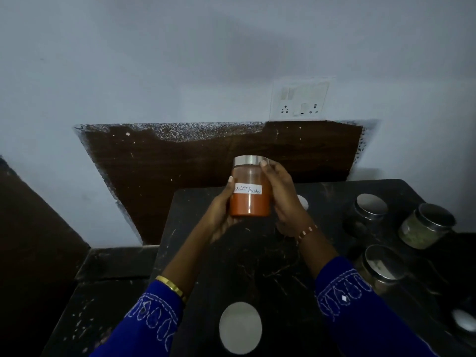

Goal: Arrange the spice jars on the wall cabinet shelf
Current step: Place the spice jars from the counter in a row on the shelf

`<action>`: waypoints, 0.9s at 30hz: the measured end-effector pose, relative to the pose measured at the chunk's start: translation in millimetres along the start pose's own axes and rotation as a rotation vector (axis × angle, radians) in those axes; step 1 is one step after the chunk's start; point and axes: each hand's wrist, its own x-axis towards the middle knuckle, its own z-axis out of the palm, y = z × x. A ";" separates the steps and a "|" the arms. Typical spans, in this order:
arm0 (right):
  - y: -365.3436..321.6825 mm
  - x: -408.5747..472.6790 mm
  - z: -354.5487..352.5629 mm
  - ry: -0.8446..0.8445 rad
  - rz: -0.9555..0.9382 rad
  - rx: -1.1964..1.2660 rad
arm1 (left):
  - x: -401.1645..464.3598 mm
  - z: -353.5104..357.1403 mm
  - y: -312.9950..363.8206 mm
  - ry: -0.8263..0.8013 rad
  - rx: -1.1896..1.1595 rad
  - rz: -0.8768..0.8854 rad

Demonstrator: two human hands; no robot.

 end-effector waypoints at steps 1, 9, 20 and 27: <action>-4.8 -1.0 -1.4 0.014 -0.019 -0.071 | 0.3 4.1 1.5 0.029 0.028 0.019; -40.3 -14.2 -2.3 -0.095 -0.098 -0.341 | -0.2 32.2 36.4 0.220 0.190 0.182; -212.5 -6.5 38.8 0.021 -0.614 -0.192 | -28.0 105.9 209.6 0.280 0.383 0.803; -317.0 5.3 68.5 -0.010 -0.889 -0.040 | -45.4 139.4 322.1 0.345 0.435 1.120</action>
